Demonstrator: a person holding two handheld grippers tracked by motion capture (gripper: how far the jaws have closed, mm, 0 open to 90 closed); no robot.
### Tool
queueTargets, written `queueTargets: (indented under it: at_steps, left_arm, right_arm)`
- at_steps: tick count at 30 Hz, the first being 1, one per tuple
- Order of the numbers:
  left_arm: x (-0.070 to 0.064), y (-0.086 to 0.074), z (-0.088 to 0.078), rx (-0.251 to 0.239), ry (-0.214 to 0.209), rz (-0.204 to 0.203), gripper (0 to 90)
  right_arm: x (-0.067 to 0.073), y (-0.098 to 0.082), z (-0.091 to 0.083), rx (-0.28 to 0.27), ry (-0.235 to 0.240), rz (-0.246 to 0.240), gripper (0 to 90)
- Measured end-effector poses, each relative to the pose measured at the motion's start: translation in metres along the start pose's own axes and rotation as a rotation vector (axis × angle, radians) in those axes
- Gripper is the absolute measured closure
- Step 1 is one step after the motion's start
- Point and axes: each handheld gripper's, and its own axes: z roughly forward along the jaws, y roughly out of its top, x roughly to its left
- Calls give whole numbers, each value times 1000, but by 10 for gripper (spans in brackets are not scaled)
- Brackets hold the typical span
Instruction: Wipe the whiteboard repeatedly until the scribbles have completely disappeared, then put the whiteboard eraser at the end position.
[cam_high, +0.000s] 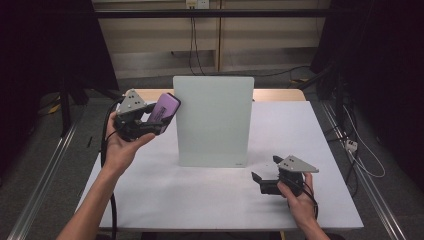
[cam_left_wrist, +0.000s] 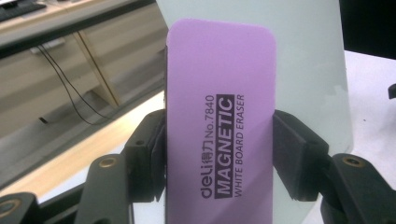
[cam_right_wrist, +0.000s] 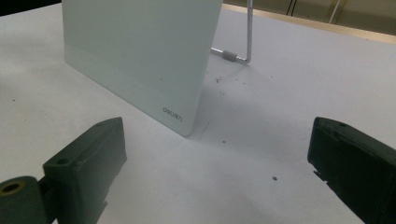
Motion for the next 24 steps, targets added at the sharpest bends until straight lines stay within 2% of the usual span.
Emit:
queueTargets:
  at_steps: [4,13,17,24]
  left_arm:
    - [0,-5,1,15,-17,-19,411]
    - [-12,-12,0,42,-43,3,411]
    - [-20,-15,3,60,-75,22,410]
    - [-30,-18,7,78,-138,22,410]
  right_arm:
    - [0,0,-1,-1,2,1,42]
    - [0,-1,-4,-7,2,0,42]
    - [0,-1,-5,-9,1,1,42]
    - [0,0,-5,-11,1,-1,42]
